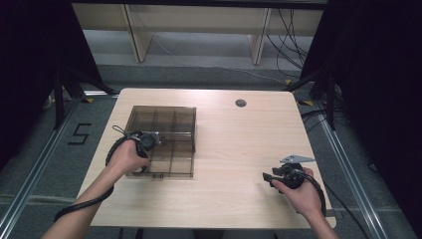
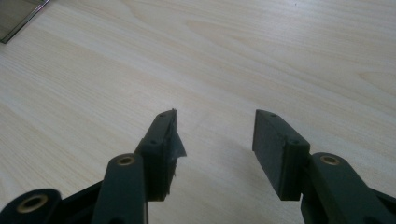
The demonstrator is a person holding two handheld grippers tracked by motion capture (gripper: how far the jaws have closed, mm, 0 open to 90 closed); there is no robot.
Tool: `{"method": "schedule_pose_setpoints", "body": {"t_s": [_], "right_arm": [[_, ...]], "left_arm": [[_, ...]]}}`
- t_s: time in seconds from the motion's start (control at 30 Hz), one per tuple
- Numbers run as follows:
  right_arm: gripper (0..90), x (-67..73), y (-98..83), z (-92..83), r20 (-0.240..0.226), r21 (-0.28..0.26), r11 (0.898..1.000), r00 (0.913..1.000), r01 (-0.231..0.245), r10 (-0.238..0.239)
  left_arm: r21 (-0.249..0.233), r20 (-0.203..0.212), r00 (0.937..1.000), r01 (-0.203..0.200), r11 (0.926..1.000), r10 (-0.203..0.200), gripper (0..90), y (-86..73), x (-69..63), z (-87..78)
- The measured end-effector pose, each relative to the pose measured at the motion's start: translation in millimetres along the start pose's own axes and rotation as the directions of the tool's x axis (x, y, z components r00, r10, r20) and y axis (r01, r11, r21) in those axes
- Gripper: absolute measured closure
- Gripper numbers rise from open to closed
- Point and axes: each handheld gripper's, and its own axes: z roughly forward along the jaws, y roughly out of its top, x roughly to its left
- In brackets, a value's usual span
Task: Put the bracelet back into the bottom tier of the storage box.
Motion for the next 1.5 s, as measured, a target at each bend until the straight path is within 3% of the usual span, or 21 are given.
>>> {"method": "schedule_pose_setpoints", "body": {"t_s": [0.23,0.33,0.47,0.57,0.6,0.67,0.97,1.13,1.17,1.27,1.3,1.37,1.4,1.43,1.5], "right_arm": [[51.2,0.2,0.0,0.2,0.002,0.004,1.000,1.0000,0.002,-0.002],[51.2,-0.1,0.1,0.1,0.005,0.000,1.000,1.0000,0.008,-0.008],[51.3,-0.4,-0.2,1.1,-0.014,-0.003,1.000,0.9999,0.000,0.000],[51.3,-0.7,-0.3,1.4,-0.017,0.000,1.000,0.9999,-0.002,0.002],[51.3,-0.3,-0.2,0.3,-0.001,0.005,1.000,1.0000,0.001,-0.001],[51.3,-0.4,-0.2,1.1,-0.015,-0.001,1.000,0.9999,-0.002,0.002],[51.4,-0.1,0.0,0.2,0.005,0.001,1.000,1.0000,0.008,-0.008],[51.4,-0.2,0.0,0.9,-0.004,-0.004,1.000,1.0000,-0.002,0.002],[51.4,-2.2,-0.7,1.5,0.004,-0.013,1.000,0.9997,0.022,-0.022],[51.5,-2.6,-0.5,1.9,0.005,-0.020,1.000,0.9997,0.024,-0.024],[51.4,-0.6,0.1,0.8,-0.003,-0.012,1.000,1.0000,-0.002,0.002],[51.4,-0.2,0.1,0.7,-0.003,-0.010,1.000,1.0000,-0.005,0.005],[51.4,0.1,0.0,0.7,-0.004,-0.009,1.000,1.0000,-0.004,0.004],[51.4,-0.5,0.3,0.1,0.005,-0.016,1.000,0.9999,0.017,-0.017],[51.4,-1.9,-0.1,1.3,0.009,-0.028,0.999,0.9992,0.040,-0.039]], "left_arm": [[-0.001,-0.003,1.0000,-0.001,1.0000,0.001,82.1,1.8,-1.7,4.8],[0.020,0.004,1.0000,-0.004,0.9998,0.003,82.3,3.2,-0.7,7.0],[0.026,-0.003,1.0000,0.002,0.9997,-0.002,82.5,3.3,1.0,10.5],[0.026,-0.002,1.0000,0.001,0.9997,-0.001,82.5,3.0,1.3,10.5],[0.010,-0.001,0.9998,0.020,0.9997,-0.020,82.5,2.7,-0.2,11.5],[0.028,-0.005,1.0000,0.002,0.9996,-0.001,82.4,3.0,1.7,10.3],[0.008,-0.009,0.9997,0.024,0.9997,-0.024,80.9,0.4,1.7,10.6],[-0.024,0.002,0.9992,0.041,0.9989,-0.041,79.3,-5.4,4.0,6.5],[-0.053,0.000,0.9993,0.037,0.9979,-0.037,79.1,-9.6,5.4,2.7],[-0.070,0.000,0.9991,0.043,0.9966,-0.043,78.0,-14.4,6.2,-3.0],[-0.096,-0.004,0.9986,0.053,0.9940,-0.053,77.7,-20.0,6.5,-8.6],[-0.122,-0.008,0.9985,0.053,0.9912,-0.054,77.5,-23.8,6.4,-9.7],[-0.132,-0.016,0.9994,0.029,0.9908,-0.032,77.1,-26.9,7.8,-12.4],[-0.168,-0.025,0.9992,0.028,0.9853,-0.033,76.7,-34.1,7.5,-16.7],[-0.192,-0.022,0.9992,0.030,0.9810,-0.035,75.2,-41.5,7.7,-21.3]]}}
